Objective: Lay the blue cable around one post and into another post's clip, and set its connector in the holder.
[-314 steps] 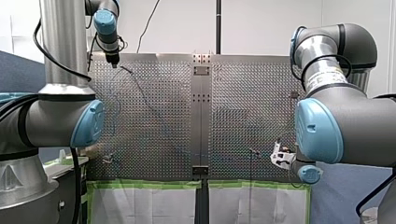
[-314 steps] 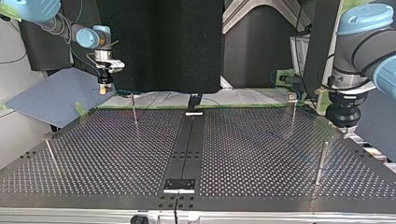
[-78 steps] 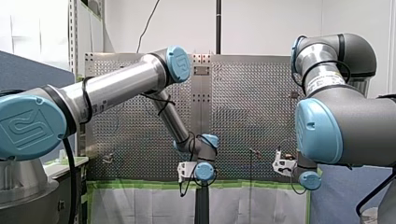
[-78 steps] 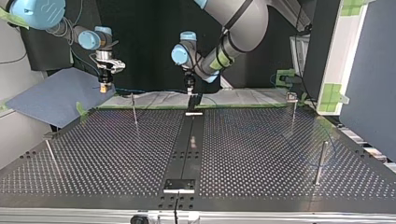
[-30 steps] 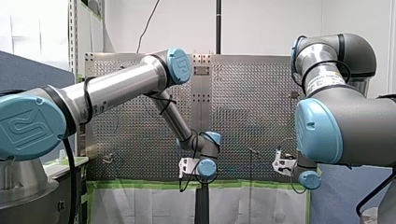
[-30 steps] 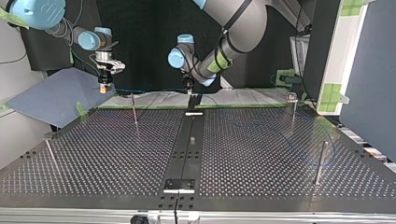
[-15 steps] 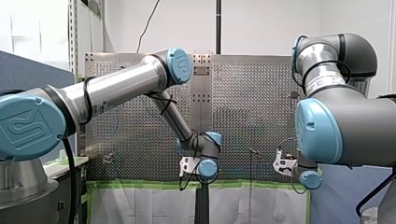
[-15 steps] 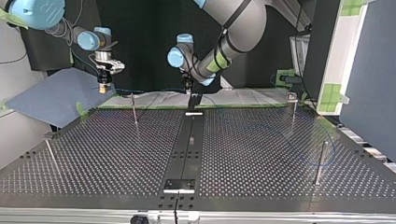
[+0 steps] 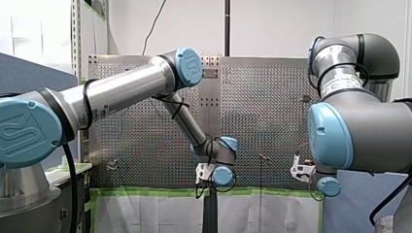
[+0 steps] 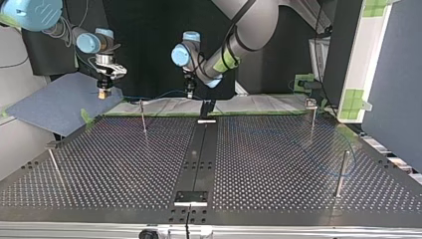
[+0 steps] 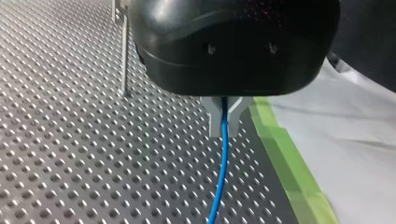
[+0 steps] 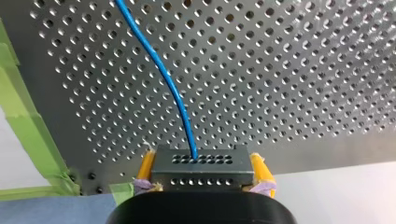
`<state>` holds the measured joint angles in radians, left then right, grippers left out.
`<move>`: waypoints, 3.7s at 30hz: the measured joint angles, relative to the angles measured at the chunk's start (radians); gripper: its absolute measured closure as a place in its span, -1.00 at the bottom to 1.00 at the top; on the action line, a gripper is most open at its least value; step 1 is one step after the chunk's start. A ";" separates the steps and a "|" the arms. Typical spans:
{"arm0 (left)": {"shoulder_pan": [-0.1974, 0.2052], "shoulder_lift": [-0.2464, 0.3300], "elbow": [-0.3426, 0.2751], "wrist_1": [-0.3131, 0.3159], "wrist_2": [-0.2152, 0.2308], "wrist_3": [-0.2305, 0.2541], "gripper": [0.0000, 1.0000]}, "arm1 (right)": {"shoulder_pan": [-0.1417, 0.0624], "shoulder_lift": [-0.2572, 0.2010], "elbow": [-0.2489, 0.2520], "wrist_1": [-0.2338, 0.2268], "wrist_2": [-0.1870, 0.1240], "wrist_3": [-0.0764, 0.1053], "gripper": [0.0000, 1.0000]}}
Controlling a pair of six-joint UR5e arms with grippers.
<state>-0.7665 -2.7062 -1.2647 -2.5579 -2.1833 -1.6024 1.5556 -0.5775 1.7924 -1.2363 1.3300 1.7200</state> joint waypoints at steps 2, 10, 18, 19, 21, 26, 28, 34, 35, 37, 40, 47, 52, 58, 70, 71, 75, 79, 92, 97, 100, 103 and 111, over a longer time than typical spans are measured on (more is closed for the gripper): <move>-0.006 0.000 0.011 0.000 0.001 -0.006 0.99 | -0.005 -0.007 -0.002 0.002 -0.001 0.000 1.00; -0.023 0.000 0.039 -0.005 0.005 -0.025 0.99 | -0.027 -0.065 -0.004 0.025 0.001 0.019 1.00; -0.043 0.001 0.052 -0.014 0.006 -0.026 0.99 | -0.037 -0.098 -0.004 0.035 0.003 0.042 1.00; -0.045 0.001 0.053 -0.015 0.006 -0.026 0.99 | -0.038 -0.099 -0.004 0.035 0.003 0.045 1.00; -0.049 0.001 0.058 -0.018 0.006 -0.028 0.99 | -0.041 -0.099 -0.004 0.035 0.003 0.052 1.00; -0.056 0.004 0.070 -0.021 0.011 -0.033 0.99 | -0.048 -0.099 -0.004 0.036 0.001 0.060 1.00; -0.061 0.005 0.073 -0.023 0.014 -0.034 0.99 | -0.051 -0.099 -0.004 0.041 0.001 0.058 1.00; -0.072 0.007 0.074 -0.027 0.017 -0.038 0.99 | -0.069 -0.097 -0.004 0.061 0.010 0.061 1.00; -0.072 0.007 0.074 -0.028 0.018 -0.039 0.99 | -0.073 -0.097 -0.004 0.063 0.011 0.061 1.00; -0.073 0.008 0.074 -0.029 0.018 -0.040 0.99 | -0.083 -0.095 -0.004 0.064 0.011 0.068 1.00; -0.072 0.008 0.077 -0.030 0.021 -0.041 0.99 | -0.095 -0.093 -0.004 0.060 0.006 0.084 1.00; -0.068 0.013 0.090 -0.041 0.045 -0.044 0.99 | -0.105 -0.091 -0.007 0.059 -0.022 0.096 1.00; -0.080 0.022 0.093 -0.061 0.052 -0.044 0.99 | -0.106 -0.091 -0.008 0.060 -0.028 0.096 1.00; -0.074 0.029 0.096 -0.065 0.056 -0.052 0.99 | -0.107 -0.090 -0.013 0.064 -0.029 0.097 1.00; -0.048 0.029 0.099 -0.064 0.077 -0.107 0.99 | -0.109 -0.089 -0.017 0.065 -0.029 0.102 1.00; -0.046 0.029 0.099 -0.064 0.082 -0.110 0.99 | -0.109 -0.089 -0.018 0.065 -0.029 0.102 1.00; -0.039 0.029 0.099 -0.065 0.103 -0.114 0.99 | -0.109 -0.089 -0.019 0.065 -0.029 0.103 1.00; -0.033 0.029 0.099 -0.065 0.110 -0.115 0.99 | -0.110 -0.088 -0.020 0.066 -0.029 0.103 1.00; -0.045 0.030 0.099 -0.076 0.122 -0.106 0.99 | -0.111 -0.087 -0.023 0.077 -0.027 0.099 1.00; -0.050 0.038 0.099 -0.085 0.131 -0.106 0.99 | -0.112 -0.087 -0.023 0.081 -0.024 0.094 1.00; -0.047 0.048 0.098 -0.086 0.131 -0.107 0.99 | -0.113 -0.087 -0.023 0.081 -0.023 0.094 1.00; -0.043 0.061 0.099 -0.087 0.132 -0.109 0.99 | -0.115 -0.087 -0.024 0.081 -0.023 0.095 1.00; -0.038 0.070 0.098 -0.087 0.134 -0.112 0.99 | -0.125 -0.088 -0.029 0.083 -0.023 0.097 1.00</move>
<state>-0.8045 -2.6362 -1.1665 -2.6448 -2.0495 -1.7141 1.4309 -0.6654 1.7634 -1.1537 1.3072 1.8165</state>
